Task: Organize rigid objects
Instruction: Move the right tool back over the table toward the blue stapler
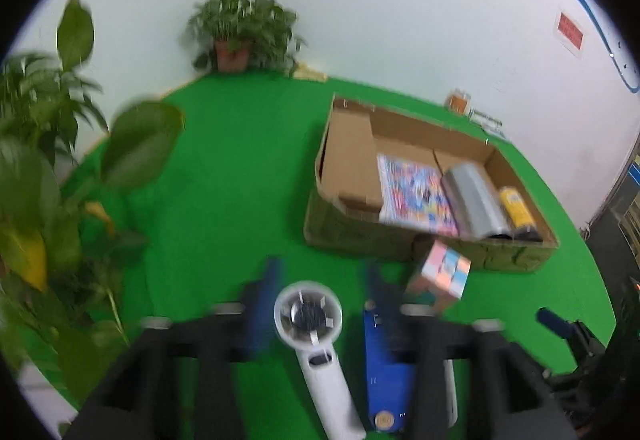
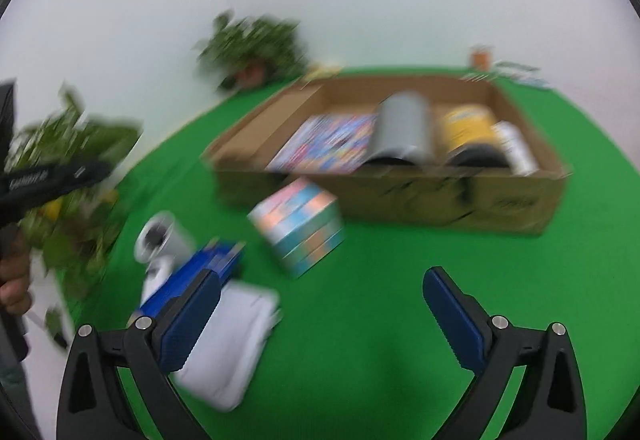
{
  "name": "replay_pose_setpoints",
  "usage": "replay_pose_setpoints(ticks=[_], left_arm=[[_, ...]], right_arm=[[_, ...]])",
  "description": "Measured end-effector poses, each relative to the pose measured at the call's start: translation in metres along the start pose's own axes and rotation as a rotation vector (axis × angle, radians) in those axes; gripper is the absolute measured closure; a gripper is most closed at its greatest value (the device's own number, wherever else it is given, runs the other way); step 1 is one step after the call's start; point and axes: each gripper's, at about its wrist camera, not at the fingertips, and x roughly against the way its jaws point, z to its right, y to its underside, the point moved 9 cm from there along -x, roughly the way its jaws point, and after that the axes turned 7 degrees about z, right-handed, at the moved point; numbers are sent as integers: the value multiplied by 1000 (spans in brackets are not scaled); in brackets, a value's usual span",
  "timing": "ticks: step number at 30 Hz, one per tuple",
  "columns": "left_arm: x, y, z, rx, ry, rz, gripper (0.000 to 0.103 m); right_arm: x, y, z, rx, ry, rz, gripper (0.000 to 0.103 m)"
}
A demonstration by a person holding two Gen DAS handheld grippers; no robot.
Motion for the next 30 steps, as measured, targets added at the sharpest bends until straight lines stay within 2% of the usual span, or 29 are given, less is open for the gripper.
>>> replay_pose_setpoints(ticks=[1,5,8,10,14,15,16,17,20,23,30], left_arm=[[-5,8,2,14,1,-21,14],[-13,36,13,30,123,-99,14],[-20,55,14,19,132,-151,15],[-22,64,20,25,178,-178,16],[-22,77,51,24,342,-227,20],[-23,79,56,21,358,-240,20],[-25,81,61,15,368,-253,20],[-27,84,65,8,372,-261,20],[-35,91,67,6,347,-296,20],[-40,93,61,34,312,-299,21],[-59,110,90,21,372,-403,24]], right_arm=[[-3,9,-10,14,-22,-28,1],[-22,52,-48,52,-106,-165,1],[-32,74,-68,86,-120,-214,1],[-39,83,-76,100,-122,-231,4],[-51,98,-84,134,-98,-275,16],[-51,99,-85,134,-99,-266,19],[-50,100,-87,139,-104,-260,28],[-49,101,-88,143,-106,-255,32],[-46,101,-76,106,-79,-231,40],[-41,102,-55,80,-27,-214,42],[-17,101,24,-37,121,-204,42]])
